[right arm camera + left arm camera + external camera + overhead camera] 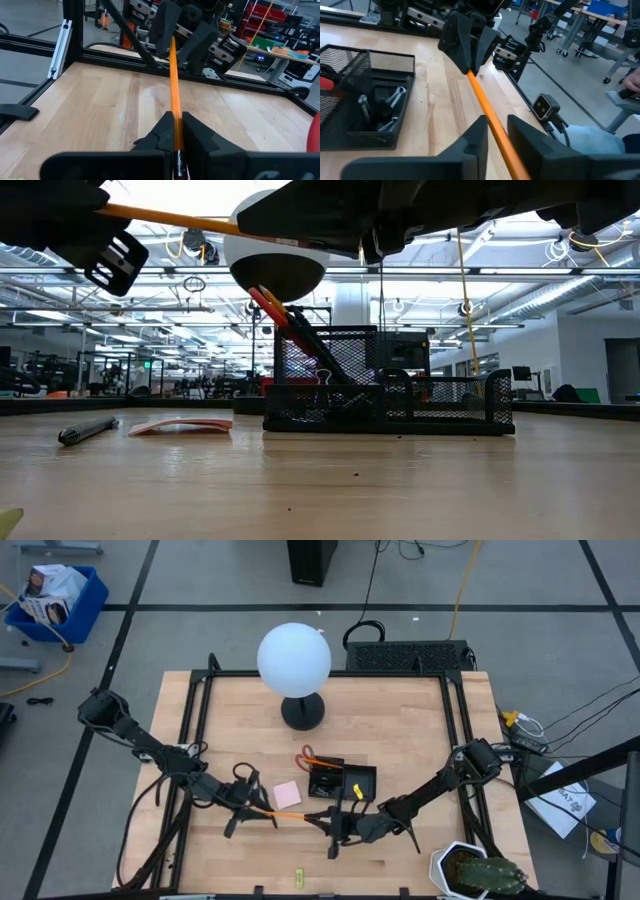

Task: Pick and place office supplies into organizer
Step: Put the yellow pencil into the desk organizer

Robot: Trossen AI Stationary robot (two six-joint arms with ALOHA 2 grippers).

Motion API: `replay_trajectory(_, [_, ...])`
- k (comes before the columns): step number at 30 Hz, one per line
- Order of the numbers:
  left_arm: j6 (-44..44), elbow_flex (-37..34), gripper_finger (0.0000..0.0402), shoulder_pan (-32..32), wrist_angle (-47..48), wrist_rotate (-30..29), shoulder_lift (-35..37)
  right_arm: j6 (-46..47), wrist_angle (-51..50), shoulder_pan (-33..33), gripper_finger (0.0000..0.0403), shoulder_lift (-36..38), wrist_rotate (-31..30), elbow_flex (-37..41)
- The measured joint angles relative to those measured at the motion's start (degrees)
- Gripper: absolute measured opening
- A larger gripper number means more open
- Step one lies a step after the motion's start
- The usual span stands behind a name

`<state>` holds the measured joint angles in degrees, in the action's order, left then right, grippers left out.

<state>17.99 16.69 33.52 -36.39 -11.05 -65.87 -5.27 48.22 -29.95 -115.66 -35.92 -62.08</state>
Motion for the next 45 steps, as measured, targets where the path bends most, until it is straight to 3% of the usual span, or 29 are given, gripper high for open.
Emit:
replay_trajectory(7, [-1.0,0.0,0.0036,-0.1,0.1,-1.0,0.0,0.1,0.1,0.0,0.0012,0.0,-0.3,0.0])
replay_trajectory(12, [-0.9,0.0,0.0033,0.0,0.0,-1.0,0.0,-0.7,0.7,-0.1,0.0017,0.0,-0.2,0.0])
replay_trajectory(22, [0.1,0.0,0.0022,-3.0,-4.3,1.5,0.0,-2.2,2.3,-2.4,0.0147,3.6,0.0,0.0])
replay_trajectory(31, [0.2,2.2,0.0033,-8.0,-2.8,3.9,0.0,-7.6,-1.1,-6.9,0.0168,9.0,-7.1,0.0])
replay_trajectory(35, [-0.4,7.1,0.0022,-11.4,6.9,6.5,0.0,-11.4,-1.3,-9.4,0.0161,10.1,-12.4,0.0])
replay_trajectory(45, [-9.3,28.8,0.0029,-16.8,42.3,5.3,0.0,-15.7,-0.7,-13.6,0.0155,10.3,-21.2,0.0])
